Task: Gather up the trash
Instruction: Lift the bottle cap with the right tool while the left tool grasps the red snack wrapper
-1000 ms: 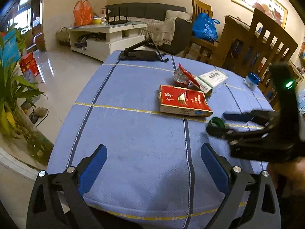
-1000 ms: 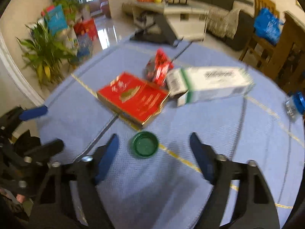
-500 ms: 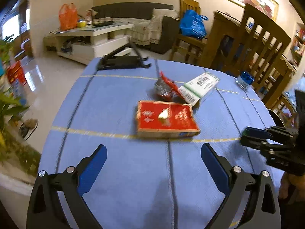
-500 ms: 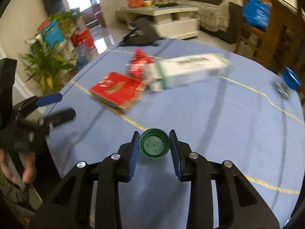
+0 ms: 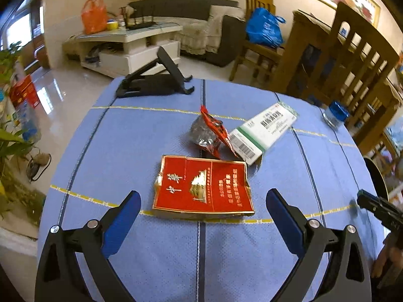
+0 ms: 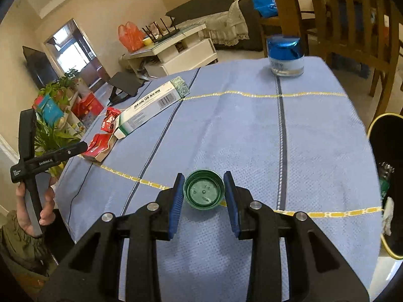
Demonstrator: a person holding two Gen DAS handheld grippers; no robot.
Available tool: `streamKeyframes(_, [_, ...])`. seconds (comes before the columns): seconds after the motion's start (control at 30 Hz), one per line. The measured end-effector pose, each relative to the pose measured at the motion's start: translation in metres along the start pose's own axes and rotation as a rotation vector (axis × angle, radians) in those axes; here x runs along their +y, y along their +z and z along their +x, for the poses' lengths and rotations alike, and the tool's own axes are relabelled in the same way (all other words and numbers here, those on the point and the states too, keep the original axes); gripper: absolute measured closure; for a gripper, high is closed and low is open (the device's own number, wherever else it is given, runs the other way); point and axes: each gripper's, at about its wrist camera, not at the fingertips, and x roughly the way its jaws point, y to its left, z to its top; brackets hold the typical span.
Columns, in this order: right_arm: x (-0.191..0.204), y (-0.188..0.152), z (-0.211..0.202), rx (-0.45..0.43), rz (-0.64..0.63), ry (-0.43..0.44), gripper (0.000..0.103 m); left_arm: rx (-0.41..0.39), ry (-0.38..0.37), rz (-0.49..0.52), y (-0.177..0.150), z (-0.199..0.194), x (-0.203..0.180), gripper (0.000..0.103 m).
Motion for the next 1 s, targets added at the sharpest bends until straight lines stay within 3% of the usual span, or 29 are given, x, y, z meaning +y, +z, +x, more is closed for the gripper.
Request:
streamKeyframes(0.07, [0.004,0.002,-0.003,-0.014,-0.016,0.009,0.071,0.007,0.008,0.019,0.013,0.005,0.0,0.007])
streamKeyframes(0.17, [0.006,0.001,-0.001,-0.009,-0.014,0.017,0.071,0.049,-0.049,0.076,0.042,0.022,-0.004,0.007])
streamKeyframes(0.23, [0.01,0.001,-0.001,-0.018,-0.01,0.023,0.071,0.031,0.009,0.107,0.059,0.033,-0.004,0.007])
streamKeyframes(0.37, [0.006,0.001,-0.001,-0.015,0.01,0.022,0.071,0.05,-0.019,0.019,0.084,0.057,0.006,0.011])
streamKeyframes(0.43, [0.005,0.001,0.0,-0.014,0.02,0.028,0.071,0.077,-0.017,-0.03,0.089,0.068,0.012,0.029])
streamKeyframes(0.47, [0.004,0.0,0.0,-0.011,0.023,0.028,0.071,0.106,-0.01,-0.042,0.089,0.075,0.012,0.046])
streamKeyframes(0.5, [0.003,0.001,0.002,-0.006,0.025,0.028,0.071,0.13,-0.004,-0.048,0.088,0.08,0.012,0.057])
streamKeyframes(0.57, [0.003,0.002,0.002,-0.004,0.027,0.028,0.071,0.159,-0.016,-0.054,0.082,0.086,0.012,0.056])
streamKeyframes(0.67, [0.003,0.003,0.003,-0.006,0.028,0.029,0.071,0.14,0.009,-0.007,0.075,0.083,0.006,0.059])
streamKeyframes(0.73, [0.004,0.003,0.003,-0.005,0.021,0.025,0.071,0.139,0.021,0.001,0.074,0.082,0.006,0.086])
streamKeyframes(0.87, [0.007,0.003,0.0,-0.013,0.004,0.016,0.071,0.097,0.051,-0.076,0.074,0.067,0.019,0.09])
streamKeyframes(1.0, [0.006,0.003,-0.004,-0.028,0.012,0.019,0.071,-0.001,0.087,-0.131,0.073,0.032,0.029,0.09])
